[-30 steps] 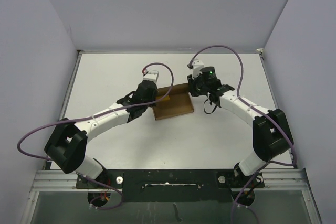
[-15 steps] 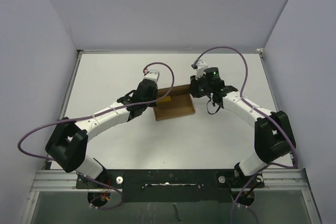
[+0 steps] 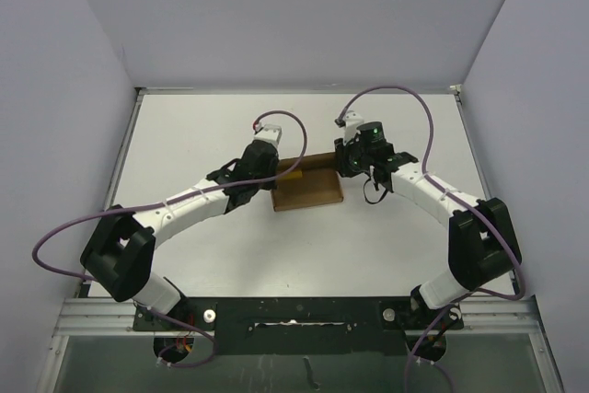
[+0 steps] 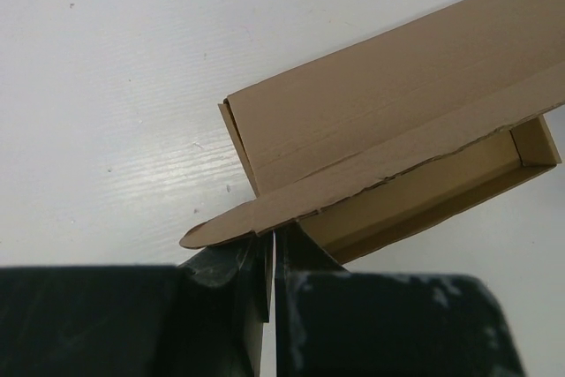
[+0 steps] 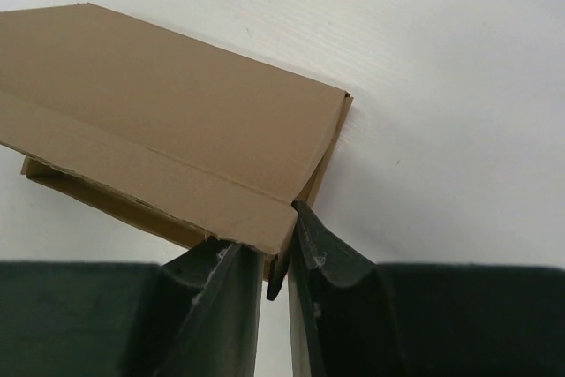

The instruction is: Fold the paper box

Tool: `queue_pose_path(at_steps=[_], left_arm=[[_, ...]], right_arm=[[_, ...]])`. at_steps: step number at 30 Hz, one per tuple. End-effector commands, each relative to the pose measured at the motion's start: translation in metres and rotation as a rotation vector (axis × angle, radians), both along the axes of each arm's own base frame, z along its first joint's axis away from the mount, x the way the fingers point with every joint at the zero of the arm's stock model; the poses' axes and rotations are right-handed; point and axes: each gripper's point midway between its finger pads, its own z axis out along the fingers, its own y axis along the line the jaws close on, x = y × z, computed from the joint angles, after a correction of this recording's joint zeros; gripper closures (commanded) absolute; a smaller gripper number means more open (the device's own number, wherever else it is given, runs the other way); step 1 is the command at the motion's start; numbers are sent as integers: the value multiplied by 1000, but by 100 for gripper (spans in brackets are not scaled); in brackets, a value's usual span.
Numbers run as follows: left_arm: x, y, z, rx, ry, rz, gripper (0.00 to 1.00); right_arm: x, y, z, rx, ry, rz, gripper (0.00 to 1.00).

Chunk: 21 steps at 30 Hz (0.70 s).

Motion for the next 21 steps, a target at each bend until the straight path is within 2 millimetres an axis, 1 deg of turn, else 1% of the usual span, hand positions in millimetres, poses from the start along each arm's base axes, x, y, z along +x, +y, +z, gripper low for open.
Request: queue_pose_path(at_steps=[1,5,10,13,15,16,18,21], left_arm=[[-12,-48,12,-142,-11,-127,100],[-17,-47,10,-145,-6,-124,100],[-16,-47,11,-144,-13,-126,100],[-14,-49,12,-141,-15,-134,100],[-13,-50,14,-135,-19,-140,100],[-13,-49,14,-128,-18,-140,100],[-11,-48,17,-120,-22,-136,100],[-9,-43,19,-107,-22,-119,100]], right_arm=[[-34,15,-13,-18,85,109,83],[-40,9,-24,-48,99,113,83],[-50,2,-35,-74,119,128,82],[-50,3,-32,-62,112,136,82],[-49,5,-27,-55,99,147,81],[-47,7,-23,-53,87,158,79],[-45,8,-12,-58,47,189,69],[-40,3,7,-60,-20,214,55]])
